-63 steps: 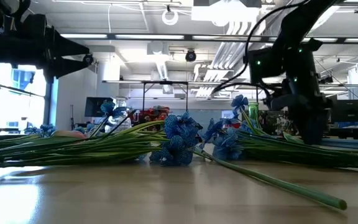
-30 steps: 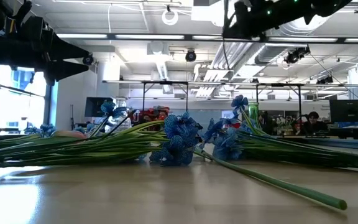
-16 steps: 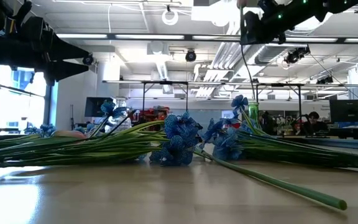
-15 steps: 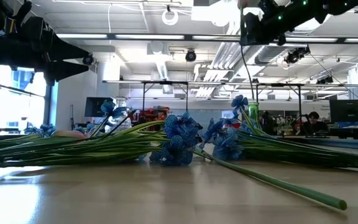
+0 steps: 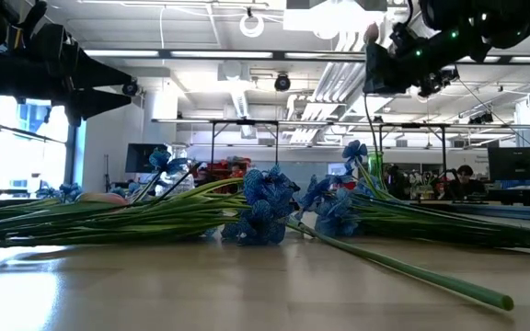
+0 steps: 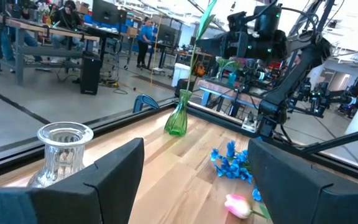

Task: Sort flowers into vase by color
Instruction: Put the pink flower into the green vase

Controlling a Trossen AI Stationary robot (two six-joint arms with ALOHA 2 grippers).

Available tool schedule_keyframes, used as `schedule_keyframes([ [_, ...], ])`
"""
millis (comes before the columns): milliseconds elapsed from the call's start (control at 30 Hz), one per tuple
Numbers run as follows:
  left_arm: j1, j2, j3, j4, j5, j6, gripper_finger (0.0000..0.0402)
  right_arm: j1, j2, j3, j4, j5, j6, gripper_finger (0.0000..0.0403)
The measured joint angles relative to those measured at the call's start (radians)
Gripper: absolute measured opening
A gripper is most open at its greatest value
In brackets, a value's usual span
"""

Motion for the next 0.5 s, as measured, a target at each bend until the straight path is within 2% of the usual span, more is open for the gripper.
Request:
schedule_keyframes([
  [133, 0.0, 0.0, 0.0, 0.0, 0.0, -0.005, 0.0273, -0.013, 0.0, 0.0, -0.02, -0.003, 0.038, 0.0001],
  [233, 0.0, 0.0, 0.0, 0.0, 0.0, -0.005, 0.0273, -0.018, 0.0, 0.0, -0.051, -0.004, 0.071, 0.0016],
  [367, 0.0, 0.0, 0.0, 0.0, 0.0, -0.006, 0.0273, -0.018, 0.0, 0.005, -0.127, -0.006, 0.093, 0.0075],
  [500, 0.0, 0.0, 0.0, 0.0, 0.0, -0.006, 0.0273, -0.018, 0.0, 0.07, -0.29, -0.006, 0.102, 0.0149],
])
